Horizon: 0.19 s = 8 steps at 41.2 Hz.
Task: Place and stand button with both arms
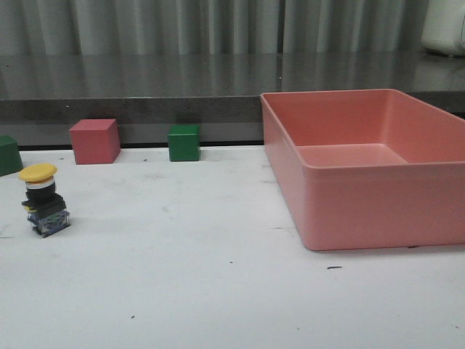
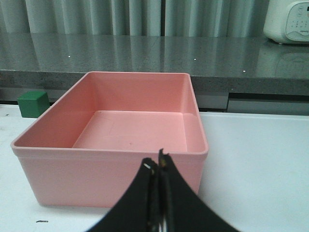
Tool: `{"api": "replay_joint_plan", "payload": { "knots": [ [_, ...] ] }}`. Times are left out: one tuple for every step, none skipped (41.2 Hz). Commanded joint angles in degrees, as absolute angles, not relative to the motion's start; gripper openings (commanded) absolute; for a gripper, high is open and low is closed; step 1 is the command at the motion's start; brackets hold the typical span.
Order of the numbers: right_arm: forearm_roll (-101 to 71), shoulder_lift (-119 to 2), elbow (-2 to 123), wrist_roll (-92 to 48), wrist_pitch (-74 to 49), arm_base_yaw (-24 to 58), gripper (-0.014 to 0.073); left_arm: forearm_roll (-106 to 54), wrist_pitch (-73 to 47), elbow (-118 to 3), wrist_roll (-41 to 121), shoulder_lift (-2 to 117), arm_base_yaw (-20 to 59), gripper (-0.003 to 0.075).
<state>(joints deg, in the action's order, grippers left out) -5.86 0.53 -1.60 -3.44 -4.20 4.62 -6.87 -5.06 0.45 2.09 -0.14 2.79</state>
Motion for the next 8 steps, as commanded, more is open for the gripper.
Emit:
{"api": "replay_joint_plan", "payload": {
  "knots": [
    [-6.0, 1.6, -1.4, -3.9, 0.4, 4.2, -0.0068, -7.0, -0.5, 1.3, 1.7, -1.5, 3.1, -0.0020],
    [-6.0, 1.6, -1.4, -3.9, 0.4, 4.2, -0.0068, -7.0, -0.5, 1.3, 1.7, -1.5, 3.1, -0.0020],
    [-6.0, 1.6, -1.4, -3.9, 0.4, 4.2, -0.0068, -7.0, -0.5, 1.3, 1.7, -1.5, 3.1, -0.0020],
    [-6.0, 1.6, -1.4, -3.9, 0.4, 4.2, -0.0068, -7.0, -0.5, 1.3, 1.7, -1.5, 3.1, -0.0020],
    [-6.0, 1.6, -1.4, -3.9, 0.4, 4.2, -0.0068, -7.0, -0.5, 1.3, 1.7, -1.5, 3.1, -0.0020],
    [-6.0, 1.6, -1.4, -3.9, 0.4, 4.2, -0.0068, -7.0, -0.5, 1.3, 1.7, -1.5, 3.1, -0.0020],
    [-6.0, 1.6, -1.4, -3.9, 0.4, 4.2, -0.0068, -7.0, -0.5, 1.3, 1.7, -1.5, 3.1, -0.0020],
    [-6.0, 1.6, -1.4, -3.9, 0.4, 4.2, -0.0068, -7.0, -0.5, 1.3, 1.7, -1.5, 3.1, -0.0020]
  ]
}}
